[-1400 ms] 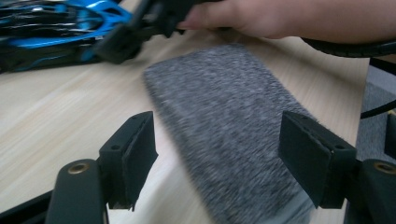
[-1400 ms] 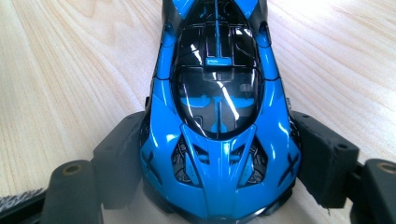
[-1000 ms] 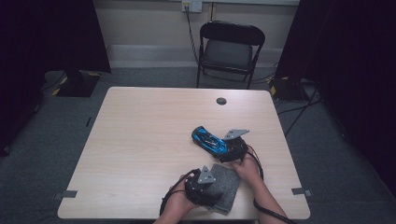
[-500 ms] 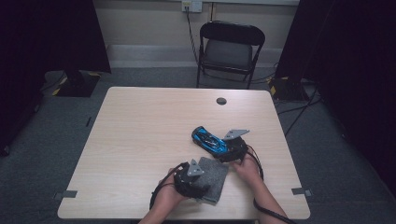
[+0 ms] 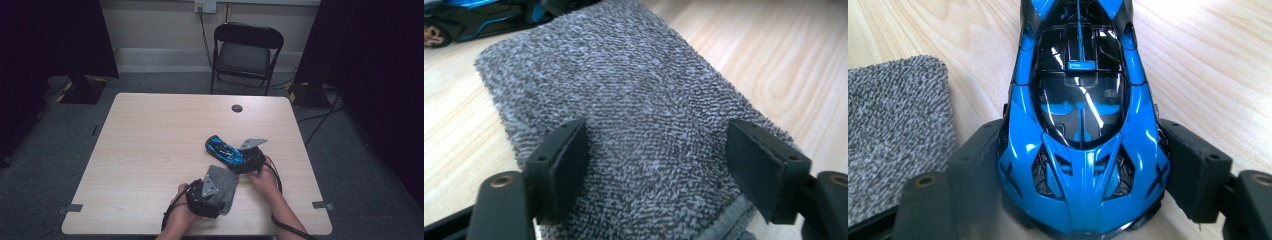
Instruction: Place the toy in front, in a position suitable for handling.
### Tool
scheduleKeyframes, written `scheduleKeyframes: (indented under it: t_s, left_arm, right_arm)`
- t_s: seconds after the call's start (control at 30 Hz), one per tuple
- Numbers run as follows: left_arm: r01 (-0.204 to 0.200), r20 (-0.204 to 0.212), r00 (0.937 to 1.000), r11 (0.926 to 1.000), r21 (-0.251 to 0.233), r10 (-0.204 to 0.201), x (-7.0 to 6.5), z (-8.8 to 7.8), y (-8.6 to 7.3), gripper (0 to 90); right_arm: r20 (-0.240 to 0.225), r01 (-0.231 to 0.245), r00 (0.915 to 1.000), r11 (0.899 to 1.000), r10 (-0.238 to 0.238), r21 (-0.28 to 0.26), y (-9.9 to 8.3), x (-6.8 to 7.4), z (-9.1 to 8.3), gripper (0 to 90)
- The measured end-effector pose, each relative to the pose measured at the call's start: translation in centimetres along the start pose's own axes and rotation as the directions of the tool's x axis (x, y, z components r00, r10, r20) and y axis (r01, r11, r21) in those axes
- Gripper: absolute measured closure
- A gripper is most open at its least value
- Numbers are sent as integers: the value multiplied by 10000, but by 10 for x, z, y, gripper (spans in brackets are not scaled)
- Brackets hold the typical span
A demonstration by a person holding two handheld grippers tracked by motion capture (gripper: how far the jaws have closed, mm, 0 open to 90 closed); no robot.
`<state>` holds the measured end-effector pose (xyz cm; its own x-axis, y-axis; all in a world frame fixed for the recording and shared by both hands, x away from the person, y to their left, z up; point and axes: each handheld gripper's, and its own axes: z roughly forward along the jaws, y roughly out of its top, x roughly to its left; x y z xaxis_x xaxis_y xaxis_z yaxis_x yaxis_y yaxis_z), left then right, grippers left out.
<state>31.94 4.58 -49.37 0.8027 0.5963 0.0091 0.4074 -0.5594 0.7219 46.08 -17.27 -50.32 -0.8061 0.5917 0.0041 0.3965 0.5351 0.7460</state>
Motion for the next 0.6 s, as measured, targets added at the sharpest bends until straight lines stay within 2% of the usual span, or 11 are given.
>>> scheduleKeyframes:
  t_s: [0.07,0.17,0.23,0.27,0.33,0.47,0.53,0.6]
  left_arm:
    - [91,-98,9999,9998,154,-89,2,-1,2,353]
    - [299,-316,9991,9987,403,-286,5,-3,5,519]
    - [206,-314,9993,9989,426,-192,8,-4,5,611]
    - [87,-285,9996,9990,444,-74,9,-5,5,633]
    - [101,-156,9998,9991,401,-94,12,-6,4,673]
    - [762,293,9966,9962,412,-774,22,-12,8,713]
    - [1176,356,9923,9927,260,-1185,29,-17,11,720]
    - [1320,180,9911,9912,53,-1321,37,-22,15,726]
  right_arm:
    - [7,-6,10000,10000,6,0,0,0,0,250]
    - [30,-29,10000,10000,29,-1,0,0,0,250]
    - [34,-29,10000,10000,29,-3,0,0,0,250]
    - [31,-30,10000,10000,30,-1,0,0,0,250]
    - [34,-30,10000,10000,30,1,0,0,0,250]
    - [32,-29,10000,10000,29,-5,0,0,0,250]
    - [38,-35,10000,10000,35,1,0,0,0,250]
    - [37,-42,10000,10000,42,1,0,0,0,250]
